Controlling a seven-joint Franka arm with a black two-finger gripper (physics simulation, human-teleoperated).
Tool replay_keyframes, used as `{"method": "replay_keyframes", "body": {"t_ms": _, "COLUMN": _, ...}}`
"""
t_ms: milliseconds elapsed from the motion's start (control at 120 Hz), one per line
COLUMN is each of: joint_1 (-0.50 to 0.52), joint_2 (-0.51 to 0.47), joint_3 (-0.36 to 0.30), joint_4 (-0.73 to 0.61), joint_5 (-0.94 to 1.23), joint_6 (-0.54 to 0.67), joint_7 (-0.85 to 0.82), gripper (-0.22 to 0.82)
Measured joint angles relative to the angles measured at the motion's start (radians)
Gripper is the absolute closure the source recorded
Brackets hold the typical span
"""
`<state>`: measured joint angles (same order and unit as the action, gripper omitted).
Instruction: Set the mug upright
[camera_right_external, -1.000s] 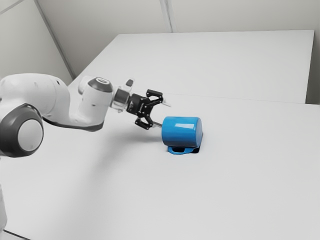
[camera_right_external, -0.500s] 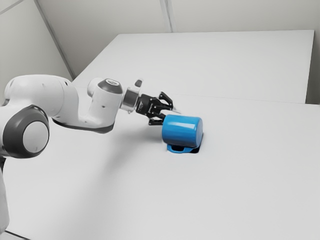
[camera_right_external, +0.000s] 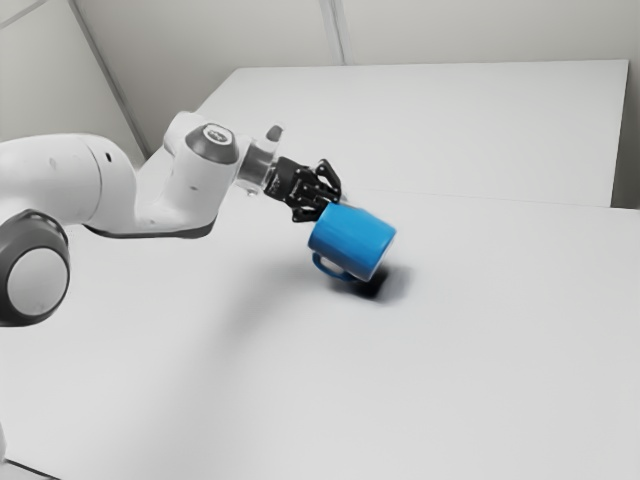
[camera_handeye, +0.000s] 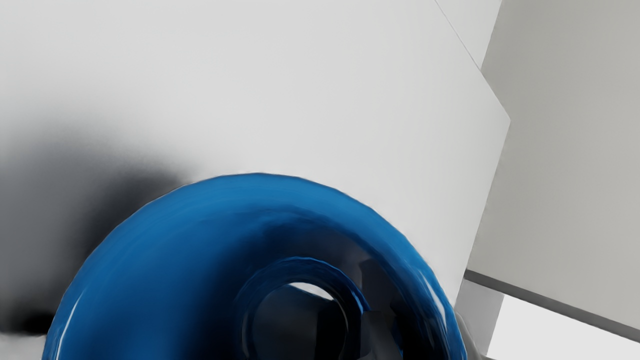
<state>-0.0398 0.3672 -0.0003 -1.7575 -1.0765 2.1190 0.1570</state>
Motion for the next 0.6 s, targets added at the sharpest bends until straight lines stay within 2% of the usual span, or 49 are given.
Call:
{"method": "replay_keyframes", "body": {"t_ms": 175, "joint_1": -0.001, "joint_2": -0.186, "joint_3": 0.002, "joint_4": -0.133, "joint_5": 0.406, "joint_6": -0.003, "joint_7": -0.053, "gripper": 0.7}}
{"method": "replay_keyframes", "body": {"t_ms": 308, "joint_1": 0.0, "joint_2": -0.286, "joint_3": 0.002, "joint_4": -0.249, "joint_5": 0.701, "joint_6": 0.013, "joint_7": -0.095, "gripper": 0.7}}
{"method": "replay_keyframes", "body": {"t_ms": 600, "joint_1": 0.008, "joint_2": -0.399, "joint_3": -0.007, "joint_4": -0.431, "joint_5": 1.011, "joint_6": 0.184, "joint_7": -0.16, "gripper": 0.7}}
